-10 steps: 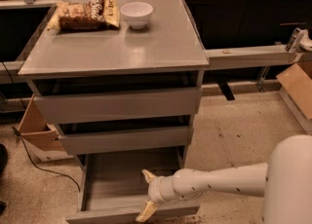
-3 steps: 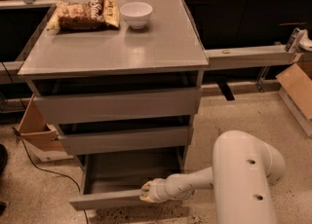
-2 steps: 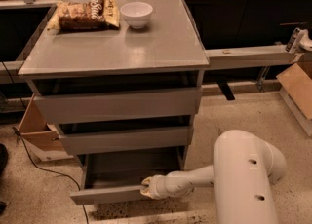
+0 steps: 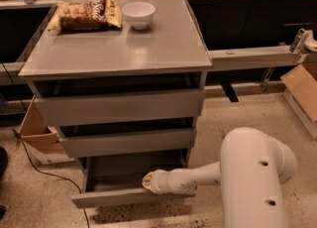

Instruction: Close bottom drawer

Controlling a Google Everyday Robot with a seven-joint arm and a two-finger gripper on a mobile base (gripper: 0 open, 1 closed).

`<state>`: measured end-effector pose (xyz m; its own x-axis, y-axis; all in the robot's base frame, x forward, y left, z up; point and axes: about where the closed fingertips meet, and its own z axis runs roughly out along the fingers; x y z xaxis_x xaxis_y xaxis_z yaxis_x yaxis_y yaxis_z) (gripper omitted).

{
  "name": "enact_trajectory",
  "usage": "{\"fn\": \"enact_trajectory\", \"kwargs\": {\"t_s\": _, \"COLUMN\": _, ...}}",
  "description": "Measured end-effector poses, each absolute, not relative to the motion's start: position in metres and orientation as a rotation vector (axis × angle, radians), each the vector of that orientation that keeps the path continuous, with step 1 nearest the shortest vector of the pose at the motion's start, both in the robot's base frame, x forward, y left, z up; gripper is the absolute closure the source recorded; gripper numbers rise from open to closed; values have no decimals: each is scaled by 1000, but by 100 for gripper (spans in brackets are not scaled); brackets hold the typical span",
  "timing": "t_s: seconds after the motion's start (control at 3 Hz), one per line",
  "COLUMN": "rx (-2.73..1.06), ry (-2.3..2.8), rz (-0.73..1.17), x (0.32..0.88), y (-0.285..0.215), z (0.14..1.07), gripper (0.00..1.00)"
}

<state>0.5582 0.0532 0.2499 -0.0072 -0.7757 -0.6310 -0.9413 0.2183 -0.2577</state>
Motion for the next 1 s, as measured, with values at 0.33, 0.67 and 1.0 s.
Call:
{"fn": "enact_trajectory", "kwargs": {"t_s": 0.33, "rx": -1582, "ry": 1796, "rz": 291, "x": 557, "y": 61, "z": 275, "gripper": 100}}
{"fn": "enact_trajectory", "kwargs": {"t_s": 0.67, "rx": -1577, "ry": 1812, "rz": 365, "x": 534, "y": 74, "z": 280, "gripper": 100}}
{"fn": "enact_trajectory", "kwargs": {"t_s": 1.0, "rx": -1586, "ry": 1848, "rz": 506, "x": 498, "y": 91, "z": 260, "gripper": 100}}
